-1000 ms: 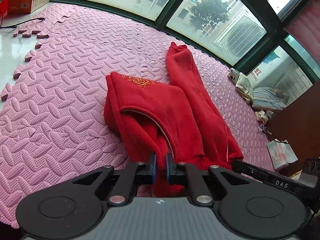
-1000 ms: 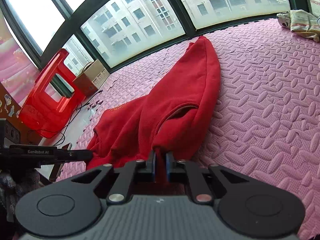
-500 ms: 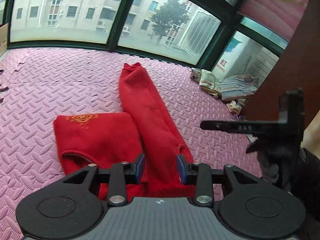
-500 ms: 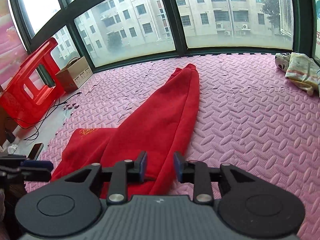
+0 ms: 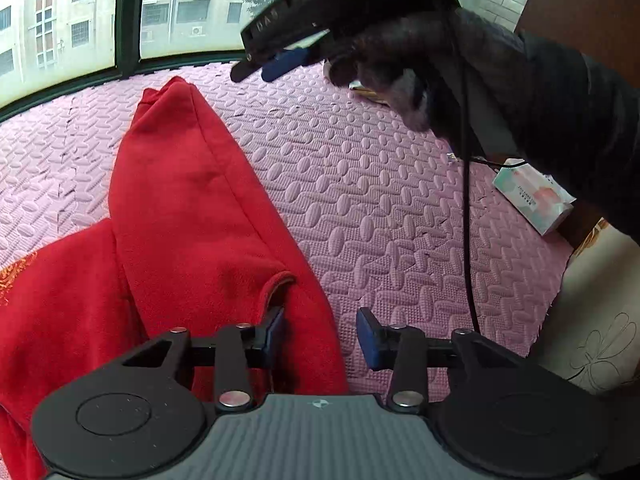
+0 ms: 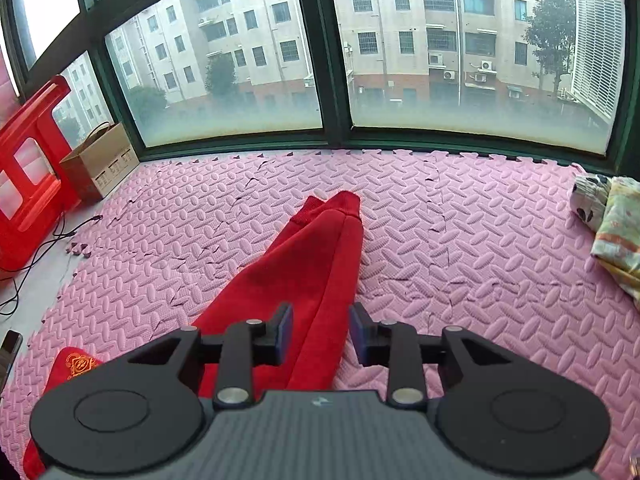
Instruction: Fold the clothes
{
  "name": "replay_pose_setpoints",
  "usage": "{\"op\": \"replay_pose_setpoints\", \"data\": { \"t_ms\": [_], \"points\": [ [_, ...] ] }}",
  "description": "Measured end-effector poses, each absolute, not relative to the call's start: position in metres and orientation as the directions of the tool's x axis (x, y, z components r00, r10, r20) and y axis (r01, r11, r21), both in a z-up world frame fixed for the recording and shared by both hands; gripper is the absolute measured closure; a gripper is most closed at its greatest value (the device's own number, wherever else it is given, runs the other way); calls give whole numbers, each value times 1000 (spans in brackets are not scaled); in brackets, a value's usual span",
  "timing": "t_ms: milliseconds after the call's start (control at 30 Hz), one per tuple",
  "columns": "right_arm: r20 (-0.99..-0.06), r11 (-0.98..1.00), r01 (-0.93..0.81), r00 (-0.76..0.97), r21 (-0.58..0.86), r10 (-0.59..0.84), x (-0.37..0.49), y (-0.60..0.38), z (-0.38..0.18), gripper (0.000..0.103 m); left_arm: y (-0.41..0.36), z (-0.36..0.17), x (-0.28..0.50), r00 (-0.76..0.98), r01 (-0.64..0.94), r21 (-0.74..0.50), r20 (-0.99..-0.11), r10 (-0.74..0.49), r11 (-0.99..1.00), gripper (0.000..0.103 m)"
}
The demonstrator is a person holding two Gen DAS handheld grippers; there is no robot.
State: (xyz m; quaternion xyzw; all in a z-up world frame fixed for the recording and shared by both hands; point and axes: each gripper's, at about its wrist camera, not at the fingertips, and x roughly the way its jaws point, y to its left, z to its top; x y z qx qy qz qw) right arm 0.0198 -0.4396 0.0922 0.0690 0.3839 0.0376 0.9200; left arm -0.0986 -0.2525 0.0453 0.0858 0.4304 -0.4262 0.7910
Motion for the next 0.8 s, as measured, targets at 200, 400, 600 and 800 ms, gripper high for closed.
{"op": "replay_pose_setpoints", "data": {
  "t_ms": [200, 400, 600, 800],
  "points": [
    [-724, 991, -19, 681, 134, 111, 89, -432, 68, 65, -251, 39, -91, 244, 727, -266, -762, -600, 633, 83],
    [-736, 990, 16, 670, 140, 93, 133, -428, 42, 52, -247, 41, -84, 211, 718, -320, -746, -631, 618, 91],
    [-745, 992, 25, 663, 122, 75, 151, -429, 22, 57, -243, 46, -81, 188, 716, -367, -717, -671, 593, 92],
    [-737, 992, 41, 673, 120, 62, 149, -433, 18, 87, -241, 49, -77, 176, 715, -392, -701, -691, 579, 92]
  ]
}}
